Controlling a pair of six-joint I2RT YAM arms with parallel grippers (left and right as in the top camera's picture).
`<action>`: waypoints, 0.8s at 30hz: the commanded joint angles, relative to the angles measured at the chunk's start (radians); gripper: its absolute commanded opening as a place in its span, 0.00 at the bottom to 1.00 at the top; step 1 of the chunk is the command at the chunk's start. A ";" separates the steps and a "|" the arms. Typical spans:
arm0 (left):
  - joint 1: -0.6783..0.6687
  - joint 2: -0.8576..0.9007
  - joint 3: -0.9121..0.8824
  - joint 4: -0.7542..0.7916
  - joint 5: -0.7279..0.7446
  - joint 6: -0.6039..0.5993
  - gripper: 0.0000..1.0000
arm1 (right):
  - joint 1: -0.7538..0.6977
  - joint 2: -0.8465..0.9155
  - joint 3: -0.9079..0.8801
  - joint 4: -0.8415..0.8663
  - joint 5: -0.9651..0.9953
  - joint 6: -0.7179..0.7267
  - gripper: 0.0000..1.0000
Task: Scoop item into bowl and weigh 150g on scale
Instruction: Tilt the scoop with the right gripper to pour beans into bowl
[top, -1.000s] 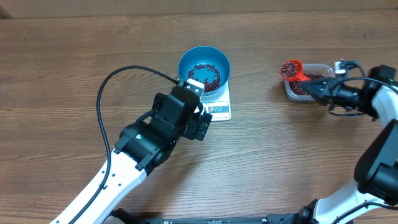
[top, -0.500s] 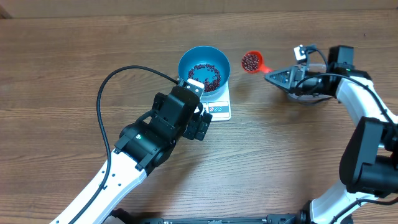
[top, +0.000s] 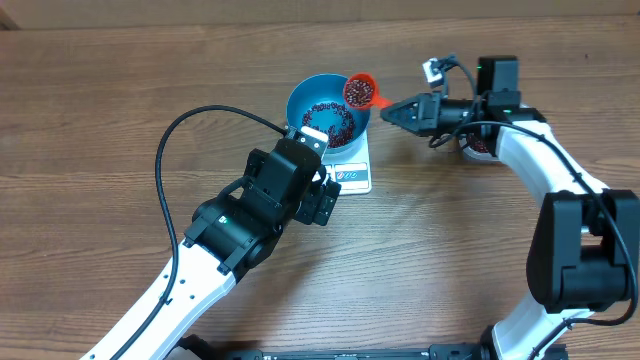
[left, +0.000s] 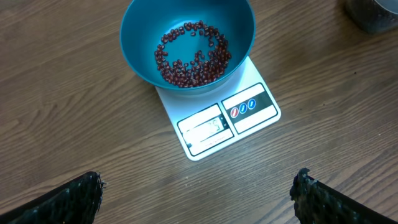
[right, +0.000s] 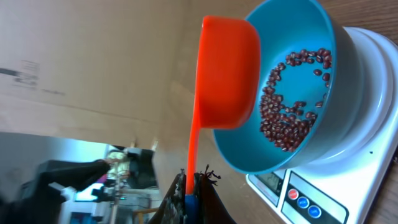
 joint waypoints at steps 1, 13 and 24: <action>0.005 0.008 0.009 0.004 -0.018 -0.014 1.00 | 0.041 0.003 0.006 0.016 0.145 -0.008 0.04; 0.005 0.008 0.008 0.004 -0.018 -0.014 1.00 | 0.121 0.003 0.006 0.029 0.404 -0.488 0.04; 0.005 0.008 0.008 0.004 -0.018 -0.014 1.00 | 0.121 0.003 0.006 0.082 0.403 -0.656 0.04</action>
